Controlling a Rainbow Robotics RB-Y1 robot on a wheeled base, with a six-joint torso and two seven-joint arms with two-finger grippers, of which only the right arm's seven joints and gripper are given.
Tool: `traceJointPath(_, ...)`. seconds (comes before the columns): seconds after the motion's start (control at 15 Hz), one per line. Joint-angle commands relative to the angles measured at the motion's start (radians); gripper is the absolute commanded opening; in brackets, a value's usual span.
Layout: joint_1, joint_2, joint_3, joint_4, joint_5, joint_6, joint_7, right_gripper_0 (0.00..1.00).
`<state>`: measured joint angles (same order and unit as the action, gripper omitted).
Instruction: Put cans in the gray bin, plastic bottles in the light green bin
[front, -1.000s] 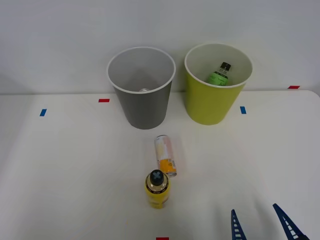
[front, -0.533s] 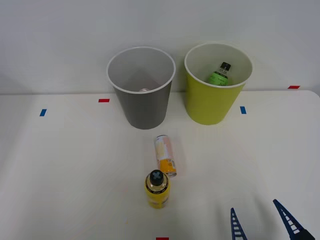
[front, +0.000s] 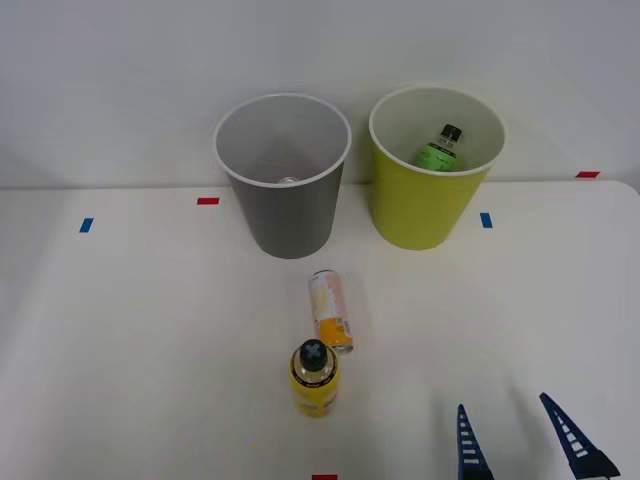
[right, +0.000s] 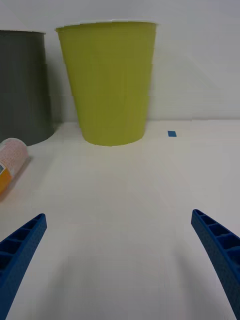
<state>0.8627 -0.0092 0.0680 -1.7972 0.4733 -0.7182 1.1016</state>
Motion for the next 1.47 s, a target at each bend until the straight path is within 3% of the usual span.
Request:
traceJointPath(0.07, -0.021, 0.005, -0.004, 0.038, -0.033, -0.03, 0.017, 1.0)
traceJointPath(1.47, -0.008, 0.005, 0.001, 0.038, -0.068, -0.035, 0.035, 1.0)
